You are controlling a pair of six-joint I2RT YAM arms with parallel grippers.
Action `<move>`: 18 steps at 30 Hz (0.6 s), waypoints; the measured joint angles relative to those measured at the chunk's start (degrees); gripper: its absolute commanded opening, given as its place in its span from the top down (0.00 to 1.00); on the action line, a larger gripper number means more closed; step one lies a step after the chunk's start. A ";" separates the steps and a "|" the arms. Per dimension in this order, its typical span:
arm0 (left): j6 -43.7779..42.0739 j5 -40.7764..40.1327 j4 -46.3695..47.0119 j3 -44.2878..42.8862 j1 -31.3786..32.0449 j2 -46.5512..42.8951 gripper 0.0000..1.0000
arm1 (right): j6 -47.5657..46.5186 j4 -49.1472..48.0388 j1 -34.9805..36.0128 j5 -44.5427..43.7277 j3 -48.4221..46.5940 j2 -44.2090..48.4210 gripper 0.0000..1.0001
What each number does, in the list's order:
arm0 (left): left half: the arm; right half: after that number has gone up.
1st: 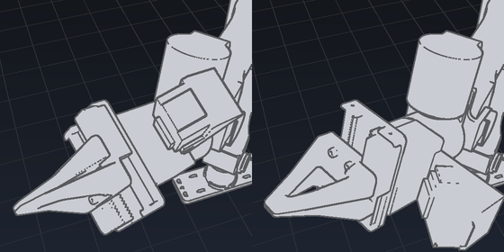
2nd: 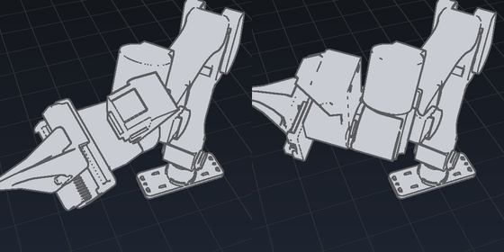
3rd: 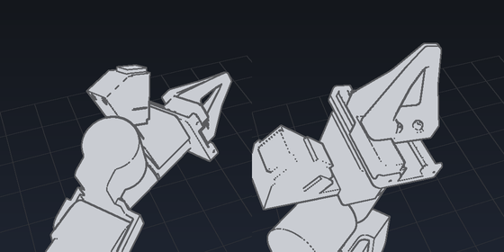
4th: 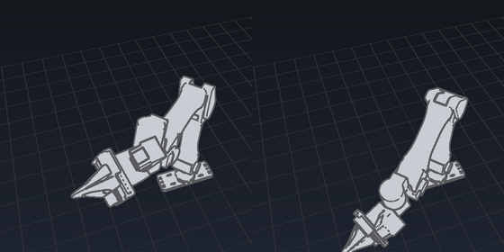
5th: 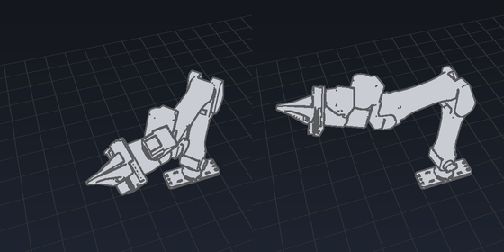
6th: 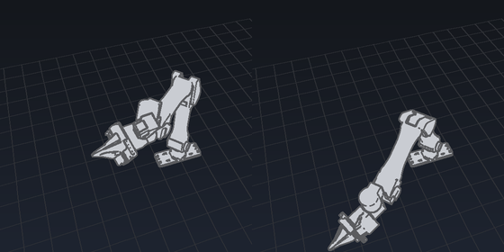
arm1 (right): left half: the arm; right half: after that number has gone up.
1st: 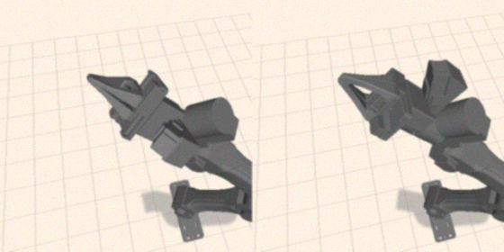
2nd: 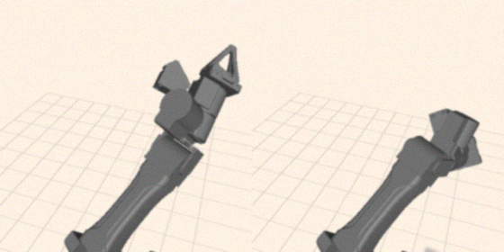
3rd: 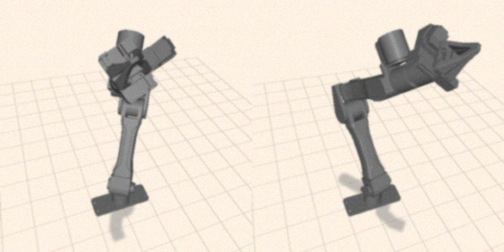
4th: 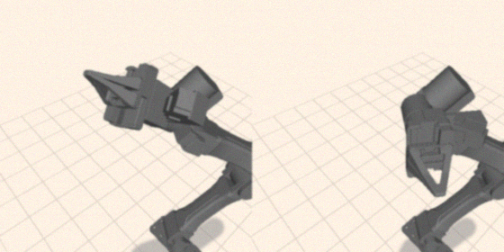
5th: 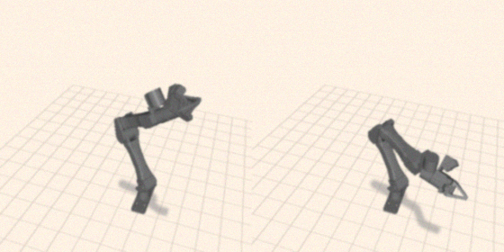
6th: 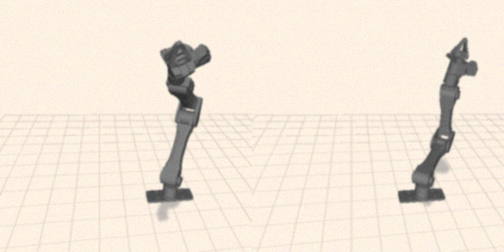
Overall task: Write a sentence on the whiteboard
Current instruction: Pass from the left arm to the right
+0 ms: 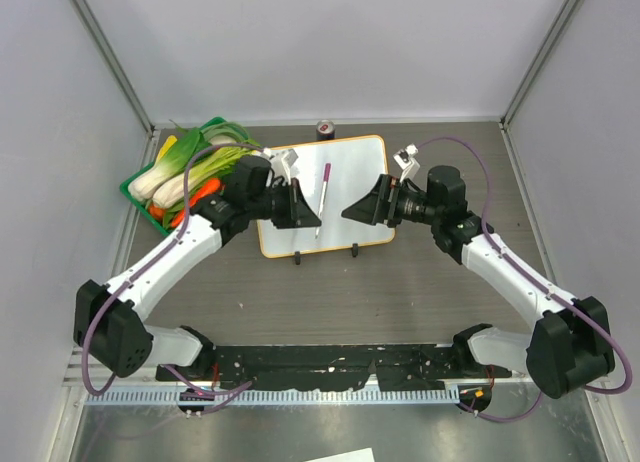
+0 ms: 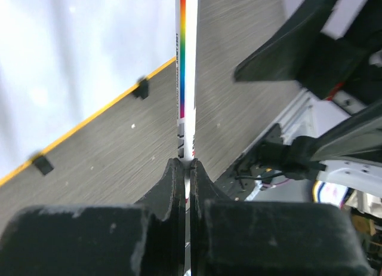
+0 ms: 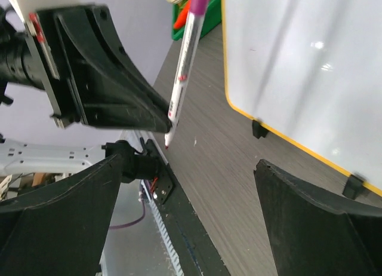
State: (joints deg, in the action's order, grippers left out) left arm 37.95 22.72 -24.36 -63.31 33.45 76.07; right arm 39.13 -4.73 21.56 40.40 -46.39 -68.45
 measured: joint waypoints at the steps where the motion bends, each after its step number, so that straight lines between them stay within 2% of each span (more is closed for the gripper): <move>1: -0.85 2.14 0.70 -0.85 -1.01 0.17 1.00 | 0.24 -0.48 0.00 0.98 0.00 -0.04 0.05; 11: -10.56 18.03 -2.84 -13.42 -3.21 5.05 1.00 | 1.01 -2.54 0.07 8.68 -5.53 -0.96 0.05; 15: -12.63 22.40 -5.86 -15.72 -3.21 7.37 1.00 | -0.15 -2.54 0.07 10.47 -8.26 -1.57 0.15; 18: -13.14 25.00 -7.74 -15.72 -3.23 7.89 1.00 | -1.09 -2.40 0.13 11.47 -9.14 -2.38 0.17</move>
State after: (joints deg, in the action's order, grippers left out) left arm 24.82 47.72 -32.10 -79.02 30.22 83.96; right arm 38.04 -7.14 21.69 51.88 -55.53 -70.83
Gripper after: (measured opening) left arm 0.024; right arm 0.855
